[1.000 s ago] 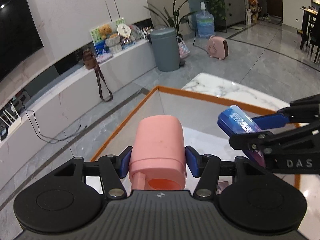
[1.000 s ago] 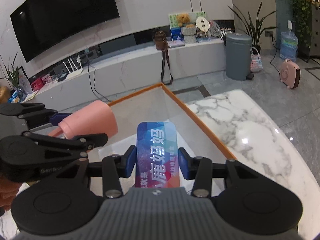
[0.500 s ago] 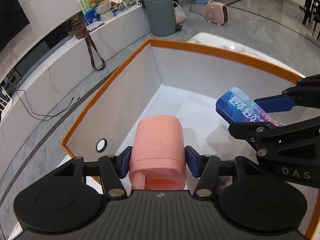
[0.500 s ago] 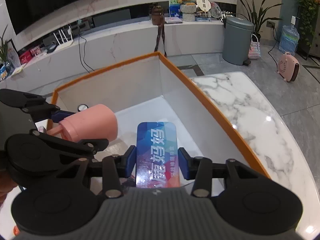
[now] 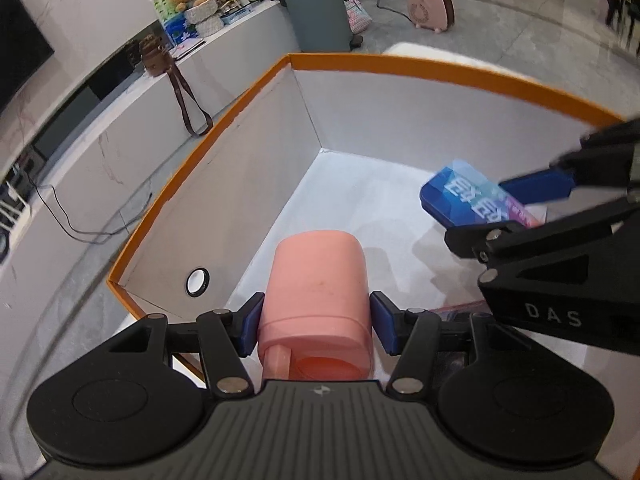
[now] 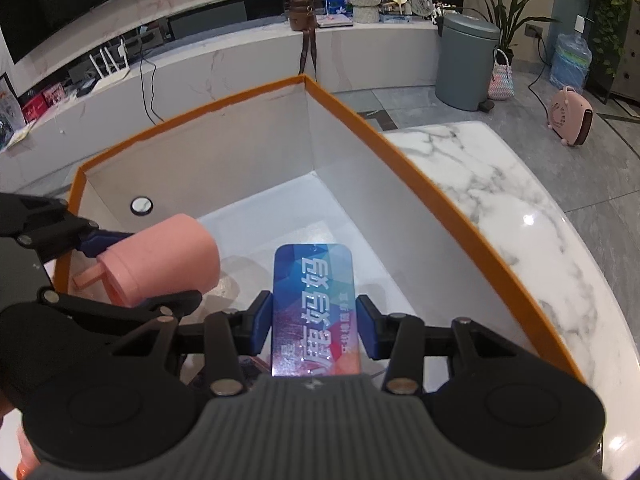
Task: Organize rigid objects
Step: 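Carry the pink cup in the left tool while the right tool carries the card packet to the orange box, then release the pink cup with the left tool while the right tool releases the card packet inside, then withdraw both open tools up from the orange box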
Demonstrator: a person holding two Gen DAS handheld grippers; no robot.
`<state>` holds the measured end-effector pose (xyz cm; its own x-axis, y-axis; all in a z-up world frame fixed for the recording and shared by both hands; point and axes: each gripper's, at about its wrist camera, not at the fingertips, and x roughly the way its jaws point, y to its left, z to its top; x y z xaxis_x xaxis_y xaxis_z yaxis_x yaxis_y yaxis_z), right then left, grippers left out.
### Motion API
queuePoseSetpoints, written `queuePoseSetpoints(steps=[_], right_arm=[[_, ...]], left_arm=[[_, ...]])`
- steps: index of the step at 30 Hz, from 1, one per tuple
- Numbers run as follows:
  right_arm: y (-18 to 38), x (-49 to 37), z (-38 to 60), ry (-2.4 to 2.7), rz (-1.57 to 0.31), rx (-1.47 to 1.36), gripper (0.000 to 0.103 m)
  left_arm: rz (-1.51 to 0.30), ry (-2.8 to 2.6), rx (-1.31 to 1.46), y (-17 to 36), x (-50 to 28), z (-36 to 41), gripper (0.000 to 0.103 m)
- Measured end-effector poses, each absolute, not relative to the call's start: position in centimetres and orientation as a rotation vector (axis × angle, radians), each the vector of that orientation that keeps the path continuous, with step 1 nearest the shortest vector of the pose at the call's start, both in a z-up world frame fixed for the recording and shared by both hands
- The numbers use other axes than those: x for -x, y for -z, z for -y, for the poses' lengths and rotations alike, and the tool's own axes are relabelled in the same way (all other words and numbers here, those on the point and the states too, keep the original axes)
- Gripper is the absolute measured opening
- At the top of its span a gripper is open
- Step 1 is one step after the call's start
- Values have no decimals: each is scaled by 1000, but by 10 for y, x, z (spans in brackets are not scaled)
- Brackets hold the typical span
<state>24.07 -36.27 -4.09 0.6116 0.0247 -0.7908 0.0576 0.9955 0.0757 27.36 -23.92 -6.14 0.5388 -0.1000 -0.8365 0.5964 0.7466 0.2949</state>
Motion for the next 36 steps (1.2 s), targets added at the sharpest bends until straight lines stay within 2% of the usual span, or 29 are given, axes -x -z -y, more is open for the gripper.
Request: queuePoseSetpoints(steps=[6,15,17,18,20,21,36], right_arm=[[45,-242,353,37,-930,-25,46],[47,-243,355,33,-933,-32,47],[47,-243,355,33,-936,-35,48],[47,-243,355,32,-936,-37,52],[45,-243,354,33,-926,-42,60],[45,-243,354,30,-921,-46,60],[24,-232,357,31,-867,-103,62]], left_arm=[[-941,484,-732,77,-265,255,64],[-958,500,-737,84,-262,258,65],[-957,495,-742,84,-262,258,69],[-955,496,-740,82,-264,258,71],[-942,481,-740,80,-263,259,86],[-934,475,-745,79,-261,259,88],[-840,461,-731,48,-248,253,89]])
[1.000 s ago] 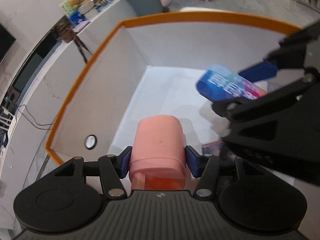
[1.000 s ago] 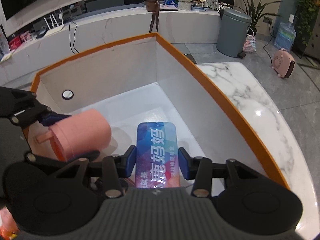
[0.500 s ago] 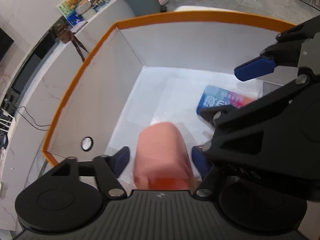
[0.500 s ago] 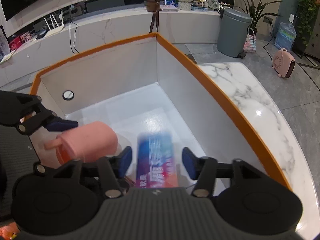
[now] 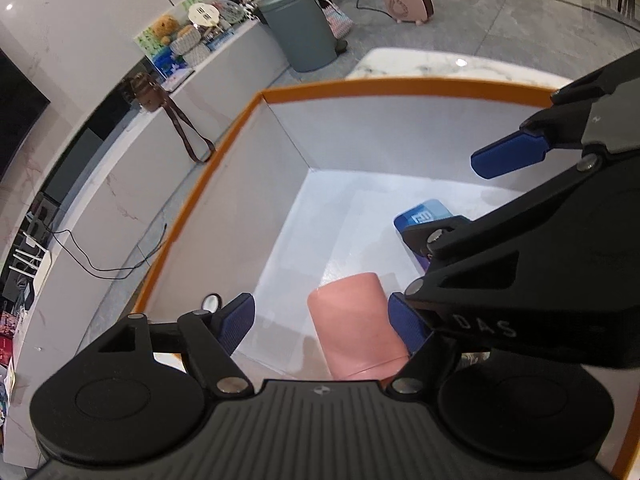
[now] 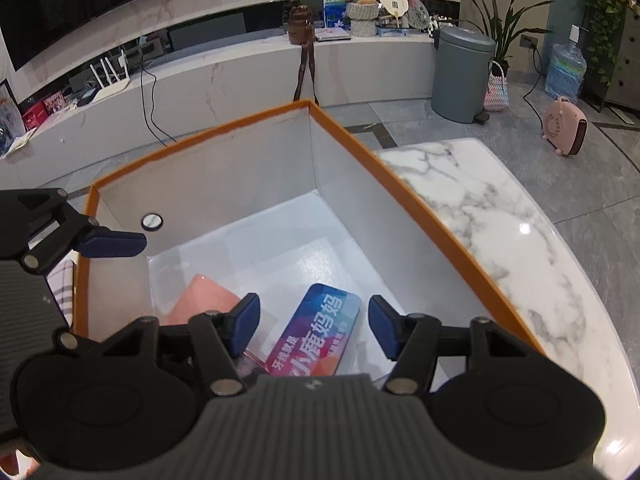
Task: Organize rigid objects
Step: 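Withdraw both open tools up from the orange box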
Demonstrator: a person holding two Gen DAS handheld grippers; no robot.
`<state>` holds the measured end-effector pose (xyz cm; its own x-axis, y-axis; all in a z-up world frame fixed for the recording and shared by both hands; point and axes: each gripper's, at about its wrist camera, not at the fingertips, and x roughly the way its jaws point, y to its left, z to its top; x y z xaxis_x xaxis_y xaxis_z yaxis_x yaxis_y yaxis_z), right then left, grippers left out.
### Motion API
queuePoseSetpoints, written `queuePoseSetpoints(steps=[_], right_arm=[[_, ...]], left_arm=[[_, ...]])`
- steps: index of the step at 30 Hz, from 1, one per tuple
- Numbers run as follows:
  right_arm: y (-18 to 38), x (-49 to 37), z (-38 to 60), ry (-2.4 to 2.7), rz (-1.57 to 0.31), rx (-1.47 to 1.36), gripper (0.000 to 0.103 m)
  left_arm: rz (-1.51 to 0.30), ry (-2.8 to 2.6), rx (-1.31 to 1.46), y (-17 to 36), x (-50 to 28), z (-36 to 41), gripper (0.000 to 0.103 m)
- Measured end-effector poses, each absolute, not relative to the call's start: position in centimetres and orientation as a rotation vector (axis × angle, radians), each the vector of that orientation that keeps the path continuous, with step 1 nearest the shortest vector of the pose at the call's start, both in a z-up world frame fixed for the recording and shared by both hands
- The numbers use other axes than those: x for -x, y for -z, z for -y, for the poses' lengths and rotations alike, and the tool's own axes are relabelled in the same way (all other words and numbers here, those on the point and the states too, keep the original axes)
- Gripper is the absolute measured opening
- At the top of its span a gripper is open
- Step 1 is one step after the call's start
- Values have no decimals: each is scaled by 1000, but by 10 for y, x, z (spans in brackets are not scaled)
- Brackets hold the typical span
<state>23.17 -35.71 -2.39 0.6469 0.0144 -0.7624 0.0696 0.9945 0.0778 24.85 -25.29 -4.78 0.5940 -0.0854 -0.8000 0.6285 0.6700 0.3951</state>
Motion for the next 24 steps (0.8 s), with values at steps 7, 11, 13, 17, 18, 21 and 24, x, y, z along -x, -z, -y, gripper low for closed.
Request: queuePoseSetpoints(steps=[7,11,13,17,18,21,24], right_arm=[[8,-223,357,21,-824,-113,62],[-2,-213,354,2,-800,-115,64],[-6,-208,353,0,-789,-113,64],[-17,-200,349,-8,-768,-109,64],[-19,-197,348,-9,-762,-108,64],[-25,-189,340,-25,-744,-98,65],[-28,-179,329,-49,-731,-71,64]], left_arm=[[-786,442,-637,22,-239,236,89],[-763,440,-575,6,-232,221,89],[-749,431,-545,-2,-228,213,89],[-724,416,-492,-15,-215,198,89],[-714,412,-473,-18,-211,193,89],[-688,400,-418,-25,-200,177,89],[-685,383,-368,-26,-191,160,89]])
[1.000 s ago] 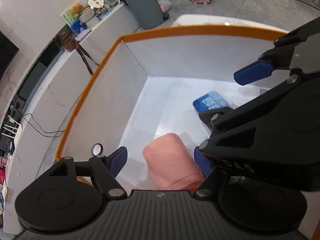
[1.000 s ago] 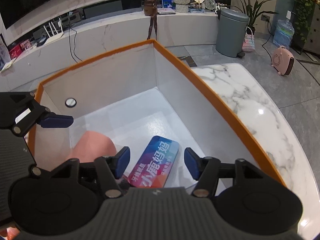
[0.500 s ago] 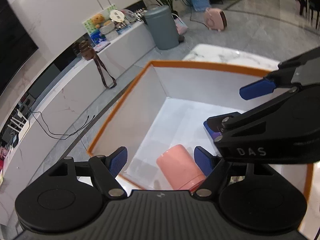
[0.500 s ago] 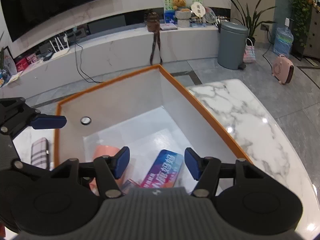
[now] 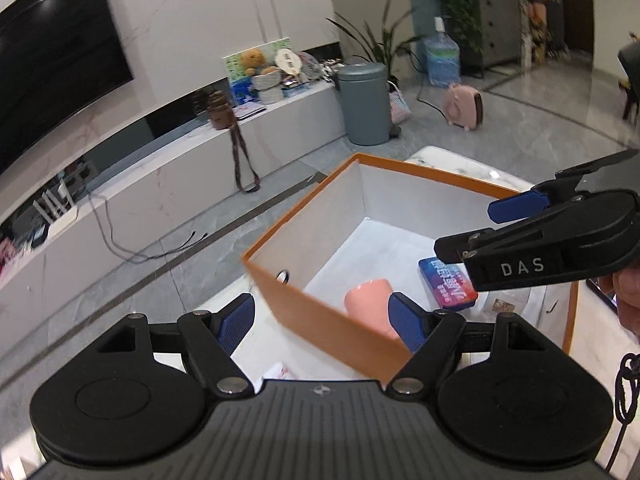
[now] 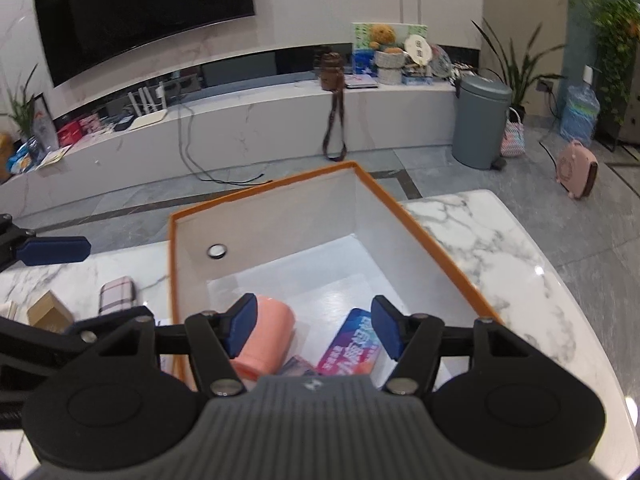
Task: Organize rigid objects
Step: 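Withdraw both open tools up from the orange box, then grasp the small cardboard box with the left tool while the right tool grasps the navy spray can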
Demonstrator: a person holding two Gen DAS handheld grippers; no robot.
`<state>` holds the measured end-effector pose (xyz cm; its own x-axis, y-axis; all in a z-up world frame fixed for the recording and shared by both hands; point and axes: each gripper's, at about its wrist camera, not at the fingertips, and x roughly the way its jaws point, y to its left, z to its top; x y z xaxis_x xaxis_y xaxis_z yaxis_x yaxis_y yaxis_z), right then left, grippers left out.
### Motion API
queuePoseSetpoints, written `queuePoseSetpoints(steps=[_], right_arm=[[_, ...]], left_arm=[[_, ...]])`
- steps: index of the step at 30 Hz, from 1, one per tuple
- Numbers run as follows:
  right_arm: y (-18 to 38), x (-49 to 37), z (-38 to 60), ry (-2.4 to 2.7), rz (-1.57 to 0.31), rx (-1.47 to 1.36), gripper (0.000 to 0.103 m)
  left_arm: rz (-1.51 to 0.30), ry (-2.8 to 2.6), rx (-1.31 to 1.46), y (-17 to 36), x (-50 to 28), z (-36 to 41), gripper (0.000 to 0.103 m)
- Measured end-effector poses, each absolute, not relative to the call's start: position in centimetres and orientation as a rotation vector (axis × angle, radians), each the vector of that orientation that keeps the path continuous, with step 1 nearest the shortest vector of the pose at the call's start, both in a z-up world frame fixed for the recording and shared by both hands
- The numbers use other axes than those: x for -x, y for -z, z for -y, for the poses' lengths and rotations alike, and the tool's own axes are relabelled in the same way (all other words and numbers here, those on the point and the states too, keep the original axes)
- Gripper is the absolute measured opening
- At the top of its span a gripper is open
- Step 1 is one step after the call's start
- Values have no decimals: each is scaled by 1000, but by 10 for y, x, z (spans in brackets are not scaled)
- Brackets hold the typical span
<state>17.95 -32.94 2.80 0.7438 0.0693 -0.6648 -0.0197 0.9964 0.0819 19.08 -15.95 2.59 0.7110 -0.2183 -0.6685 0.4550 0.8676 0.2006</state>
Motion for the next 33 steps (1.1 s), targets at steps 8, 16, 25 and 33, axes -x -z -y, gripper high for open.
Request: queuePoseSetpoints(steps=[8,16,25,33], right_arm=[[-38,-155,294,-125,-644,-72,65],[-32,-132,249,-233,-616,-25,65],[-12,-128,193,-305,-654,91,65],[22,-138,160,-354,-732,173,65]], left_arm=[[-687,355,-283,-15,-165,107,89],[-708,273,-224,2,-142,40,89],[-757,225,-91,29,-141,-13,89],[-650,85,-67,39,-146,-58,91]])
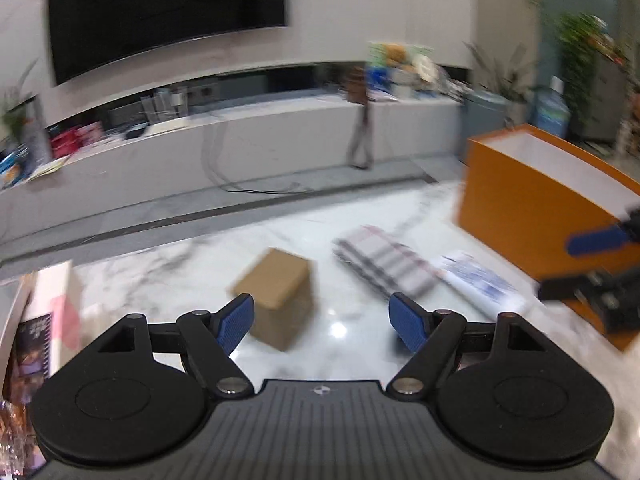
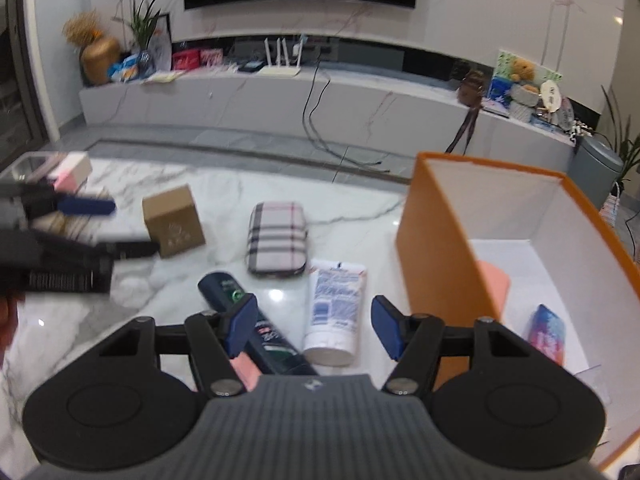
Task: Organize rigid objects
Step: 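Grasp the small cardboard box with the left tool while the right tool grasps the navy spray can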
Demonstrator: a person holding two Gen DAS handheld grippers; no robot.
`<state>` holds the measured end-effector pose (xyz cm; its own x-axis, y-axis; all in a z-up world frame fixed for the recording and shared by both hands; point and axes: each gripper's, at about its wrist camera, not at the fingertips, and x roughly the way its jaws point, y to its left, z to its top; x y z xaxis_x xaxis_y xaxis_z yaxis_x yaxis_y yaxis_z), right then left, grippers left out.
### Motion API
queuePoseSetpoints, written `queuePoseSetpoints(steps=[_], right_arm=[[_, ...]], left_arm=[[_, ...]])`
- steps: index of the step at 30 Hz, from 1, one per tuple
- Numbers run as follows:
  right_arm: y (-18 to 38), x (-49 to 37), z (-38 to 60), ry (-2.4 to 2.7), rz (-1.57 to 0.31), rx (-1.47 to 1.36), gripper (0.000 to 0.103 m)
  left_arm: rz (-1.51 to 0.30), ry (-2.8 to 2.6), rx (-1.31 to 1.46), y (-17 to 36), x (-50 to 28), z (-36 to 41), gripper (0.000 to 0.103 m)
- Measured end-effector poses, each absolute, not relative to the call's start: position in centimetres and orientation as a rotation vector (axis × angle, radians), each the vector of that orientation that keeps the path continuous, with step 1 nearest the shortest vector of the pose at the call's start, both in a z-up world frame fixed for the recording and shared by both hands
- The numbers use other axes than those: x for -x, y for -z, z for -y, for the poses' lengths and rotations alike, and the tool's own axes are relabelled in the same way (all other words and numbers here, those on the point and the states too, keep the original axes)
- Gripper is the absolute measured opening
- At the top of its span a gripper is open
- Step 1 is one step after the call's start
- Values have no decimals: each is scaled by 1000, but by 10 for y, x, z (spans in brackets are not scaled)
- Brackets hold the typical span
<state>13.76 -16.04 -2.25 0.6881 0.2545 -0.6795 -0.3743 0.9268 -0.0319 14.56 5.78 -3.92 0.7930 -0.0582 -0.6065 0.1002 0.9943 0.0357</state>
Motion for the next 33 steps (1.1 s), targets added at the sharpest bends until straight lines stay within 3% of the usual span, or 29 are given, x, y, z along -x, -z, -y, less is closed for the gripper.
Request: queuePoseSetpoints(steps=[5,30,33], right_arm=[[38,-145,147,-372,-768,195,65],[87,-172,83,-520,-865,359,64],[91,-173,80,-515,-869,380,63]], left_arm=[[-678,55,37,53,-160,-86,91],[-659,113,-2,93,-204,-90,91],[-665,130,-2,96,-202,-90,83]])
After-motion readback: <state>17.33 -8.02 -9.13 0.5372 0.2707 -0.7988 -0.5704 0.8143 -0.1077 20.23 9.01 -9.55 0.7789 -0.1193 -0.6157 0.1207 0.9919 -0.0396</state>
